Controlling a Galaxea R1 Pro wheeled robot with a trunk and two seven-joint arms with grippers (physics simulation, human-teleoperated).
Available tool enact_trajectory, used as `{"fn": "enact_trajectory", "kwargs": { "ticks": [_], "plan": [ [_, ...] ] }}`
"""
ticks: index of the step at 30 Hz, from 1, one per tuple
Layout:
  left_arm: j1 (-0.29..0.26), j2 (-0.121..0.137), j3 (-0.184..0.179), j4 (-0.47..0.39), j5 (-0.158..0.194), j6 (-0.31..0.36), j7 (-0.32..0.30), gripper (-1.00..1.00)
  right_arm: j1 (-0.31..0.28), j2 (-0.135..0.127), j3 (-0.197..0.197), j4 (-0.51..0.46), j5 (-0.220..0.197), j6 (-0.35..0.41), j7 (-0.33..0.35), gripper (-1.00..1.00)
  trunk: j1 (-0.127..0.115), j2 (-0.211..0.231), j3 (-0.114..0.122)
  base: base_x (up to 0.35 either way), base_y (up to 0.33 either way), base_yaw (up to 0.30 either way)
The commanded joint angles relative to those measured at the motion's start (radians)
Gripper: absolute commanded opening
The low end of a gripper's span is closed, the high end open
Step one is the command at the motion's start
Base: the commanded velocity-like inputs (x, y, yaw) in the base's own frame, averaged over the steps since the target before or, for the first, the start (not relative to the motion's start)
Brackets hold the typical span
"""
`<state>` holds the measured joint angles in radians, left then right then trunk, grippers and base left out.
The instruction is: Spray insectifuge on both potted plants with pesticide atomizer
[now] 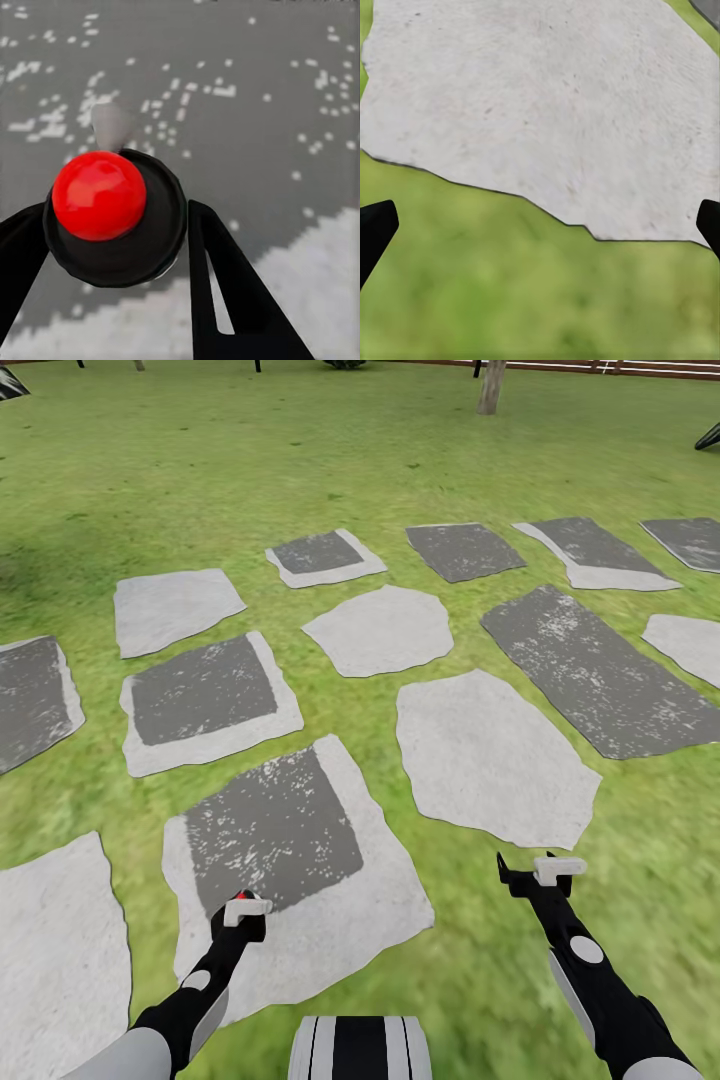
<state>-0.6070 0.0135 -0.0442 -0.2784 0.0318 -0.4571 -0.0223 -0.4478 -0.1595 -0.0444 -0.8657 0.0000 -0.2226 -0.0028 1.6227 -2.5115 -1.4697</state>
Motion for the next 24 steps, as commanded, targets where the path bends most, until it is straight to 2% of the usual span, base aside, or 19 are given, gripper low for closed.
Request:
{"fn": "enact_trajectory", "kwargs": {
  "ticks": [1, 13, 24],
  "plan": [
    [0.000, 0.001, -0.004, 0.001, 0.003, -0.003, -0.001, -1.00, 0.000, 0.000, 0.000, 0.000, 0.000, -0.003, 0.000, 1.00, 0.000, 0.000, -0.001, 0.000, 0.000, 0.000],
    [-0.001, 0.001, -0.006, -0.001, 0.003, -0.006, -0.001, -1.00, 0.000, 0.000, 0.000, 0.000, 0.000, -0.003, 0.000, 1.00, 0.000, 0.000, -0.001, 0.000, 0.000, 0.000],
    [-0.002, 0.000, -0.003, -0.001, 0.003, 0.002, -0.001, -1.00, 0.000, 0.000, 0.000, 0.001, 0.002, -0.003, 0.000, 1.00, -0.005, 0.002, 0.042, 0.000, 0.000, 0.000]
  ]
}}
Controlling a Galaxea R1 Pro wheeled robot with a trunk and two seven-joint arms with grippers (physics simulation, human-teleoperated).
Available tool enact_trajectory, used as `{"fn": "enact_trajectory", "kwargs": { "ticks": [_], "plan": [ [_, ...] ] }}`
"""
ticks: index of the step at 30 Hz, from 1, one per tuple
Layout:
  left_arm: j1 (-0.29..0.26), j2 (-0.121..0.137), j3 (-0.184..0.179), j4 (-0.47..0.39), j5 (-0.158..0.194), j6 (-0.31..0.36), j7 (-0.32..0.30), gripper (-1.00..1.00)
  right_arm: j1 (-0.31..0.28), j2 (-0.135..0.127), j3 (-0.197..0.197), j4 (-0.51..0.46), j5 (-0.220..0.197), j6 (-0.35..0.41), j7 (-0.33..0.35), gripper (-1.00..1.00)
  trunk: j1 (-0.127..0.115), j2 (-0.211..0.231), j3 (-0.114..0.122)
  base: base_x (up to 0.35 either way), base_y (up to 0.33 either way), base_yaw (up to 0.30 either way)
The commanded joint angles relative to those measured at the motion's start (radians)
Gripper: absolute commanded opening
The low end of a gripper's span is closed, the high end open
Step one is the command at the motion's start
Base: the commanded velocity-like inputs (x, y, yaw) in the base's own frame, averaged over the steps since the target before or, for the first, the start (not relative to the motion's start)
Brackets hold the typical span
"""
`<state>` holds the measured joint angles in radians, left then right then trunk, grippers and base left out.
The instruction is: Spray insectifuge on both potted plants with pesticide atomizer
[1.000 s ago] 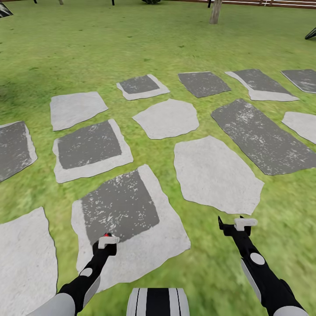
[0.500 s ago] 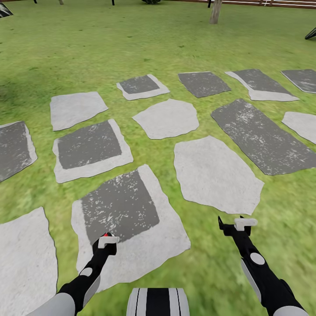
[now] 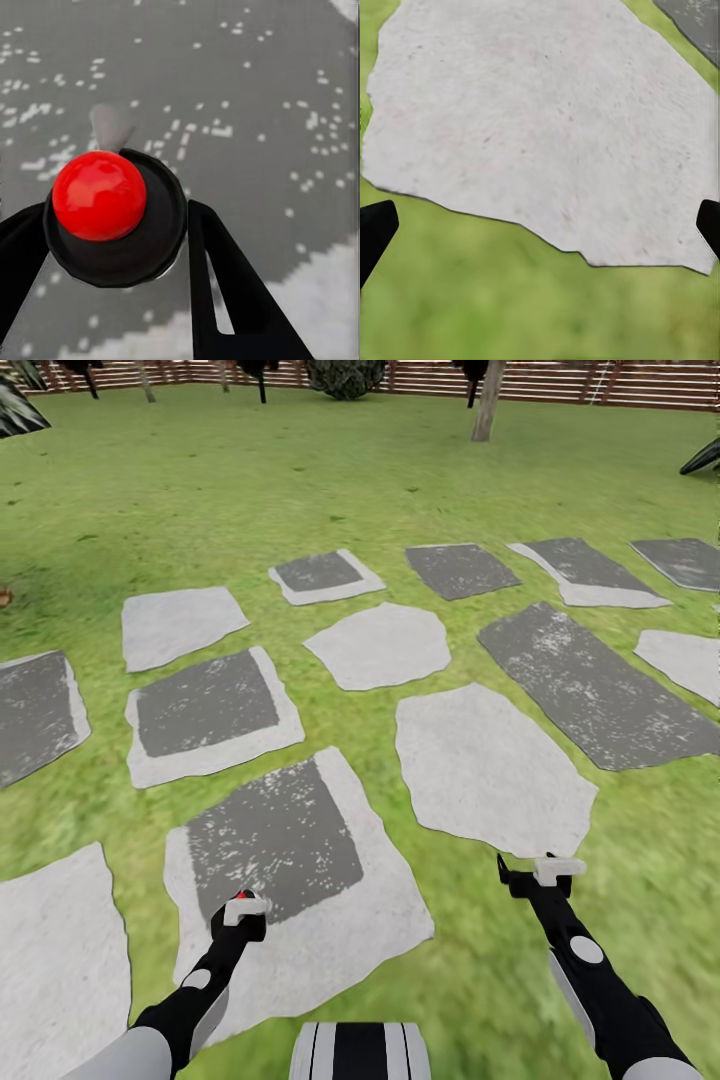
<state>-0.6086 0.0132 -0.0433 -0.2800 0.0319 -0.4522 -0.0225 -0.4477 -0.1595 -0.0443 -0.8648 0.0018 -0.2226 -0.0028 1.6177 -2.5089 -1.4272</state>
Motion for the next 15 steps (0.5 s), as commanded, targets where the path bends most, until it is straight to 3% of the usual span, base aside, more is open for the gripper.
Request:
{"fn": "enact_trajectory", "kwargs": {
  "ticks": [1, 7, 15],
  "plan": [
    [0.000, 0.000, -0.004, 0.001, 0.003, -0.003, -0.001, -1.00, 0.000, -0.001, 0.000, 0.001, 0.001, -0.003, 0.000, 1.00, -0.001, 0.000, 0.003, 0.000, 0.000, 0.000],
    [0.023, 0.014, -0.004, 0.023, 0.030, 0.020, 0.008, -1.00, 0.016, 0.022, 0.003, 0.032, 0.004, -0.025, 0.002, 1.00, -0.002, 0.001, 0.011, 0.000, 0.000, 0.000],
    [0.045, 0.004, 0.000, 0.023, 0.003, 0.013, 0.000, -1.00, -0.011, 0.020, -0.003, -0.003, 0.001, -0.003, -0.002, 1.00, -0.002, 0.001, 0.011, 0.000, 0.000, 0.000]
  ]
}}
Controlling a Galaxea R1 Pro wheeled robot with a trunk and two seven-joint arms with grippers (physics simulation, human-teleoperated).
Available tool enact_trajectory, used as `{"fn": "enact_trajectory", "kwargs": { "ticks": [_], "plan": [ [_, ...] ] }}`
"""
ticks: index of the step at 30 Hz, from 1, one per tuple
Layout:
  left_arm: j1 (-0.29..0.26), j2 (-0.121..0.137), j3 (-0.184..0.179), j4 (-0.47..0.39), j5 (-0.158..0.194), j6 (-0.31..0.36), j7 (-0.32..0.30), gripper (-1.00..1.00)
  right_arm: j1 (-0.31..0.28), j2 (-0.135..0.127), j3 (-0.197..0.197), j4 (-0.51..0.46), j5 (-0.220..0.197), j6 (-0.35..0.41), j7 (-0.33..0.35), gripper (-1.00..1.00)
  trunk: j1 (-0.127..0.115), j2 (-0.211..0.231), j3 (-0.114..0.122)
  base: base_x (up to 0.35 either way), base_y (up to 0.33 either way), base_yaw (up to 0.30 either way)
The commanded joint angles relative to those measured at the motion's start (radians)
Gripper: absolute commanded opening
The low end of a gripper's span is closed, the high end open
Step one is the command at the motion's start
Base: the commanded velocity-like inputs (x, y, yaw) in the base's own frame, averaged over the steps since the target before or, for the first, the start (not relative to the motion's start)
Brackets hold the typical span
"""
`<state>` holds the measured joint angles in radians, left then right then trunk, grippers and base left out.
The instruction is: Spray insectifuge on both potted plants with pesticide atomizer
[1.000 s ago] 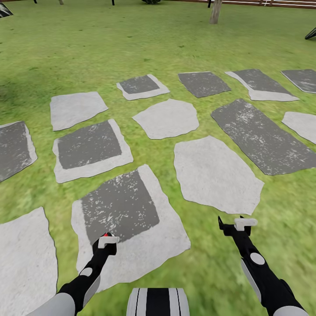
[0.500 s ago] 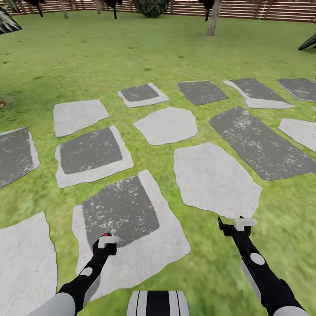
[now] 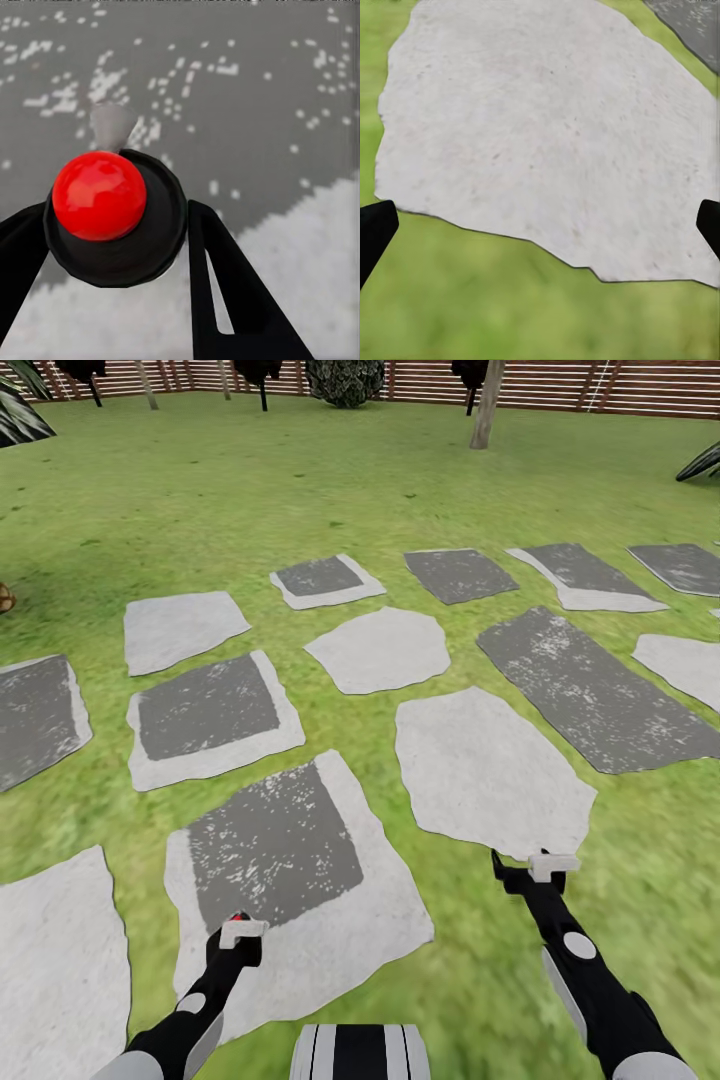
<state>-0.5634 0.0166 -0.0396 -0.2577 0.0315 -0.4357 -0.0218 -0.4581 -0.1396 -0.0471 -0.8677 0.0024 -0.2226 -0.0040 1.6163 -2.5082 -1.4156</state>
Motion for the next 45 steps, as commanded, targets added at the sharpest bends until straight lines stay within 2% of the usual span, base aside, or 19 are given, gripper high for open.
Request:
{"fn": "enact_trajectory", "kwargs": {
  "ticks": [1, 4, 17, 18, 29, 32, 36, 39, 45],
  "plan": [
    [0.000, 0.000, -0.004, 0.000, 0.003, -0.005, -0.001, -1.00, 0.001, -0.001, 0.000, -0.005, 0.001, 0.001, 0.000, 1.00, 0.000, 0.000, -0.001, 0.000, 0.000, 0.000],
    [0.000, 0.000, -0.005, -0.007, 0.002, -0.005, -0.001, -1.00, 0.007, -0.001, 0.000, -0.022, 0.001, 0.001, 0.000, 1.00, 0.000, 0.000, -0.001, -0.027, 0.000, 0.000],
    [0.002, 0.000, -0.005, -0.080, 0.004, 0.000, -0.004, -1.00, 0.013, -0.003, 0.001, 0.049, 0.002, -0.051, 0.002, 1.00, 0.000, 0.000, 0.016, -0.304, 0.000, 0.000],
    [0.002, 0.000, -0.005, -0.093, 0.004, 0.000, -0.003, -1.00, 0.013, -0.003, 0.001, 0.296, 0.002, -0.153, 0.002, 1.00, 0.000, 0.000, 0.018, -0.183, 0.000, 0.000],
    [0.002, 0.000, -0.005, -0.097, 0.004, 0.001, -0.007, -1.00, 0.013, -0.003, 0.001, 0.399, 0.001, -0.185, 0.001, 1.00, 0.000, 0.000, 0.035, -0.025, 0.000, 0.000],
    [0.002, 0.000, -0.004, -0.097, 0.004, 0.002, -0.007, -1.00, 0.013, -0.003, 0.002, 0.420, 0.002, -0.196, 0.002, 1.00, -0.002, 0.000, 0.052, 0.000, 0.000, 0.000],
    [0.002, 0.000, -0.004, -0.096, 0.004, 0.003, -0.007, -1.00, 0.013, -0.003, 0.003, 0.502, 0.002, -0.275, 0.004, 1.00, -0.003, 0.001, 0.073, 0.000, 0.000, 0.000],
    [0.004, 0.000, -0.004, -0.089, 0.010, 0.003, -0.007, -1.00, 0.014, -0.003, 0.003, 0.620, 0.001, -0.382, 0.005, 1.00, -0.005, 0.002, 0.090, 0.000, 0.000, 0.000],
    [0.005, -0.002, -0.005, -0.083, 0.019, 0.003, -0.007, -1.00, 0.015, 0.000, 0.004, 0.752, 0.001, -0.519, 0.006, 1.00, -0.007, 0.004, 0.122, 0.000, 0.000, 0.000]
  ]
}}
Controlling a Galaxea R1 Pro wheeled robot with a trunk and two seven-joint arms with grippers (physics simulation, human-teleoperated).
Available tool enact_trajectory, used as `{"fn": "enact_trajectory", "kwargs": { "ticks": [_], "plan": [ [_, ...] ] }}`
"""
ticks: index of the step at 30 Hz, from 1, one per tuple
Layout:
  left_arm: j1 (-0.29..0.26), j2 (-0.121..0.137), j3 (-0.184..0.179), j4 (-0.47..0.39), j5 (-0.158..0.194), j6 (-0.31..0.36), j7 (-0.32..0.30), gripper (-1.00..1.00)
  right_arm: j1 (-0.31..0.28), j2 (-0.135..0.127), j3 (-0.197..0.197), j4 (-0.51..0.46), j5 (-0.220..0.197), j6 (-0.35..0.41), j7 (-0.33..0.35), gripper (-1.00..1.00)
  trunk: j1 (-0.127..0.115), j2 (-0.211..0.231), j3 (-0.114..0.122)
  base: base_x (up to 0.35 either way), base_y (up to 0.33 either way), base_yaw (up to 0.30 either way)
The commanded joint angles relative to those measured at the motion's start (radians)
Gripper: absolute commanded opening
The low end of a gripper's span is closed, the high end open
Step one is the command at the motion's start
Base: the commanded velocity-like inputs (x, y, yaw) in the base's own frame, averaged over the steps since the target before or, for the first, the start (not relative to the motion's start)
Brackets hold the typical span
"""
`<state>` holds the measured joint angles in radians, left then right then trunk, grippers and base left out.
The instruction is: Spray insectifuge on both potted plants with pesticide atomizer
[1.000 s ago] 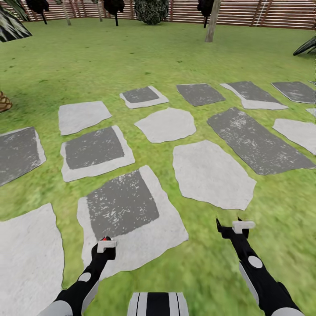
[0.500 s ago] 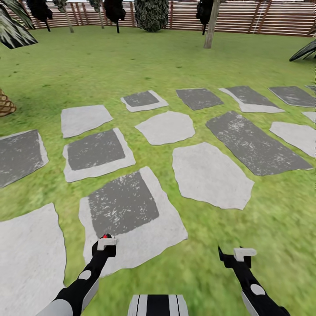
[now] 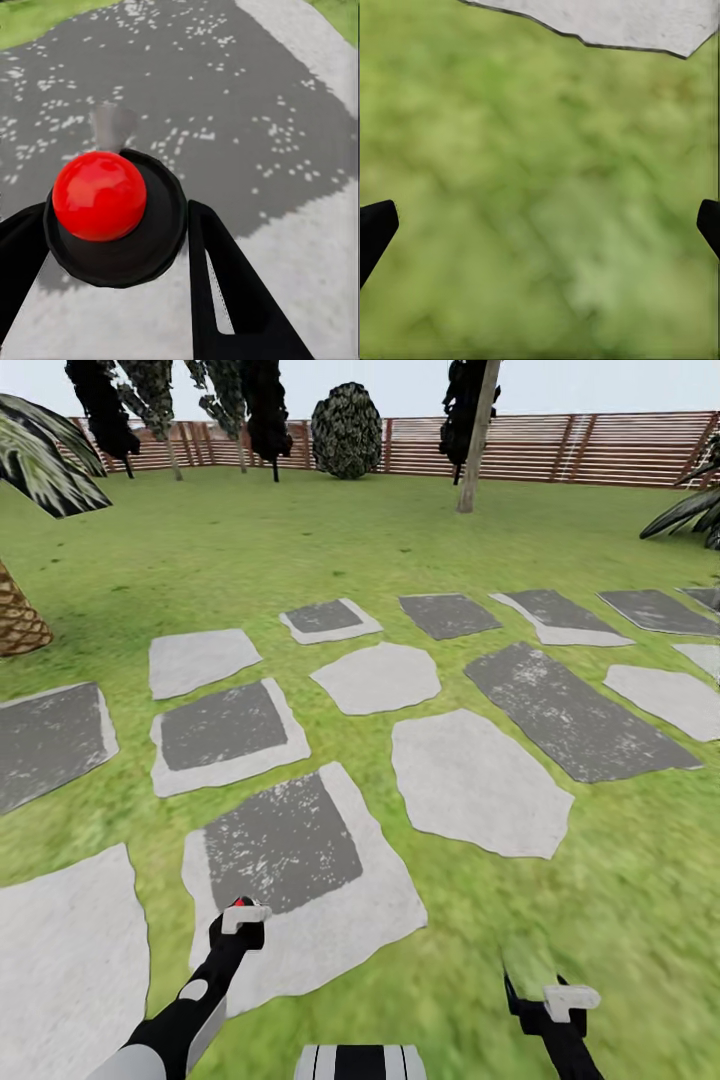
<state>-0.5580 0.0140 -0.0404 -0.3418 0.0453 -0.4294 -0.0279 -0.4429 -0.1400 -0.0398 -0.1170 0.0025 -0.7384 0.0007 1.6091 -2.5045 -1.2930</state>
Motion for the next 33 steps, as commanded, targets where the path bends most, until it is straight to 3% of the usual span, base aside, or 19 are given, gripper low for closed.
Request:
{"fn": "enact_trajectory", "kwargs": {
  "ticks": [1, 6, 20, 26, 33],
  "plan": [
    [0.000, 0.000, -0.004, 0.001, 0.006, -0.003, -0.001, -1.00, 0.000, 0.000, -0.003, 0.017, 0.001, -0.021, 0.001, 1.00, -0.001, 0.000, 0.005, 0.000, 0.000, 0.000],
    [0.014, 0.001, -0.004, 0.002, 0.010, -0.003, -0.002, -1.00, 0.005, -0.001, -0.003, 0.079, 0.001, -0.118, -0.001, 1.00, -0.003, 0.001, 0.032, 0.000, 0.000, 0.000],
    [0.097, 0.006, -0.003, 0.001, 0.005, 0.000, 0.001, -1.00, 0.018, 0.005, -0.005, 0.086, -0.005, -0.133, -0.007, 1.00, -0.010, 0.005, 0.093, 0.000, 0.000, 0.000],
    [0.099, 0.021, -0.004, 0.001, 0.003, 0.002, 0.002, -1.00, 0.018, -0.001, -0.009, 0.081, -0.007, -0.133, -0.008, 1.00, -0.033, 0.047, 0.112, 0.000, 0.000, 0.000],
    [0.098, 0.043, -0.004, -0.011, 0.007, 0.056, -0.003, -1.00, 0.018, 0.006, -0.008, 0.084, -0.007, -0.133, -0.007, 1.00, -0.059, 0.096, 0.134, 0.000, 0.000, 0.000]
  ]
}}
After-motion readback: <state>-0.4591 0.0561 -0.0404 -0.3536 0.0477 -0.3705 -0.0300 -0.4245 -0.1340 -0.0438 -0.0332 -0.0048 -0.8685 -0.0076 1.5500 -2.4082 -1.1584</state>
